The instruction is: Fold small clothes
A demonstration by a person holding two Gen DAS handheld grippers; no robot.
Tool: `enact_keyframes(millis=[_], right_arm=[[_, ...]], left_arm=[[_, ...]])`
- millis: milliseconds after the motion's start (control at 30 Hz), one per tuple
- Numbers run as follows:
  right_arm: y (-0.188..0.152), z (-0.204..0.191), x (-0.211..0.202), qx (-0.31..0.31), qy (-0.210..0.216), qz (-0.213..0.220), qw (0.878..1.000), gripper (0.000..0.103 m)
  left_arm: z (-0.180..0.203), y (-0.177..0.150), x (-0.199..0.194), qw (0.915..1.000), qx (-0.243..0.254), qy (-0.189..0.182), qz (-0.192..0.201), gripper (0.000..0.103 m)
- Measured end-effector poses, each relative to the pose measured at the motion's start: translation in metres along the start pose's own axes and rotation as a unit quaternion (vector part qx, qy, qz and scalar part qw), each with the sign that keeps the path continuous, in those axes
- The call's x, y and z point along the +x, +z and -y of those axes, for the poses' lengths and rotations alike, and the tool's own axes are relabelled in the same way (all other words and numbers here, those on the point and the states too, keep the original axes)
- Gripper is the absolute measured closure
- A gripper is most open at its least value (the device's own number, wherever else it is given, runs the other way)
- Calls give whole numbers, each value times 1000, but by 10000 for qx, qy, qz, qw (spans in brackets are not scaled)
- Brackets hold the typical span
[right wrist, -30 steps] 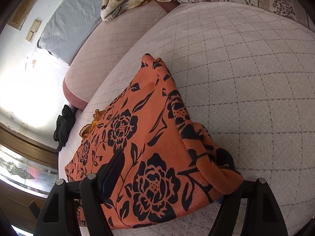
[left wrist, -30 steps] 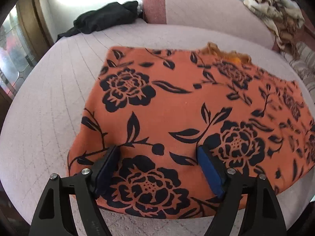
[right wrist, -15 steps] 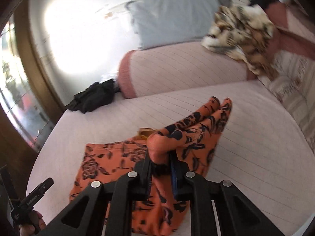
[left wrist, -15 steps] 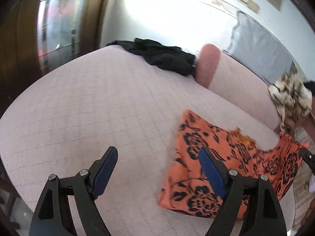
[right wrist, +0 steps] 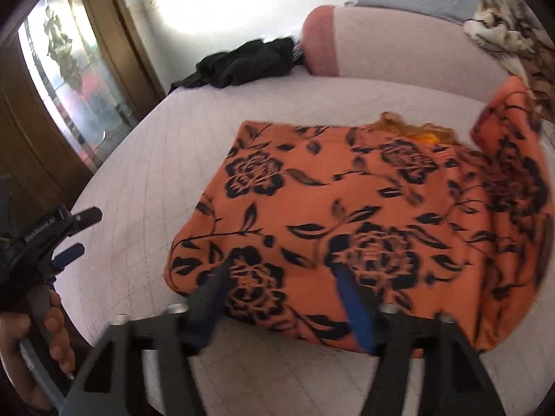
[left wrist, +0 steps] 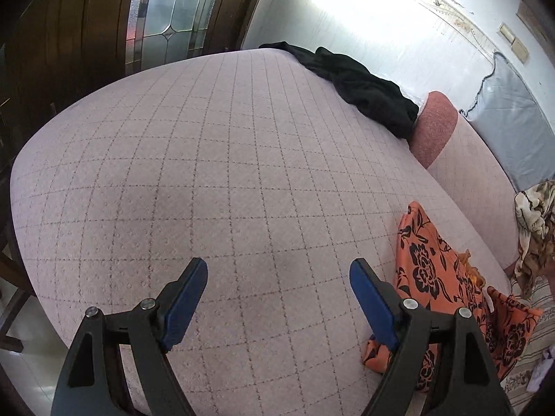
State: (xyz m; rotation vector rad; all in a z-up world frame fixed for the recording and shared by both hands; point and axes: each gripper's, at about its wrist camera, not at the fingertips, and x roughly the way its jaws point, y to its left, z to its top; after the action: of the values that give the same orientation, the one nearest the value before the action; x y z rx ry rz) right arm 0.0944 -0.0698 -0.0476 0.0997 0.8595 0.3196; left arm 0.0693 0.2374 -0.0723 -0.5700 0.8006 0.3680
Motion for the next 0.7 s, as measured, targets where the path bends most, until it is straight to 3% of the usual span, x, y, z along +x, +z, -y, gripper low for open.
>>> enact_keyframes(millis=[67, 167, 300, 400, 533, 633, 700], right_arm=[[2, 28, -34, 152, -407, 411, 9982, 22], [-12, 82, -70, 811, -888, 636, 9907, 22], [-49, 175, -89, 2441, -964, 596, 9631, 22], [-79, 233, -90, 3590, -521, 639, 9297, 22], [-97, 283, -79, 4400, 42, 652, 8956, 22], [-116, 307, -75, 5162, 581, 853, 8502, 22], [-120, 317, -73, 5460, 831, 945, 8282, 20]], left_arm=[[8, -2, 1, 9999, 103, -70, -8, 18], [23, -7, 2, 9992, 386, -91, 38, 18], [32, -12, 3, 9983, 576, -33, 79, 18], [36, -14, 4, 9979, 638, 56, 101, 18], [43, -19, 7, 9973, 722, 121, 115, 18], [53, -26, 4, 9954, 907, 122, 291, 18], [61, -30, 0, 9931, 1092, 97, 422, 18]])
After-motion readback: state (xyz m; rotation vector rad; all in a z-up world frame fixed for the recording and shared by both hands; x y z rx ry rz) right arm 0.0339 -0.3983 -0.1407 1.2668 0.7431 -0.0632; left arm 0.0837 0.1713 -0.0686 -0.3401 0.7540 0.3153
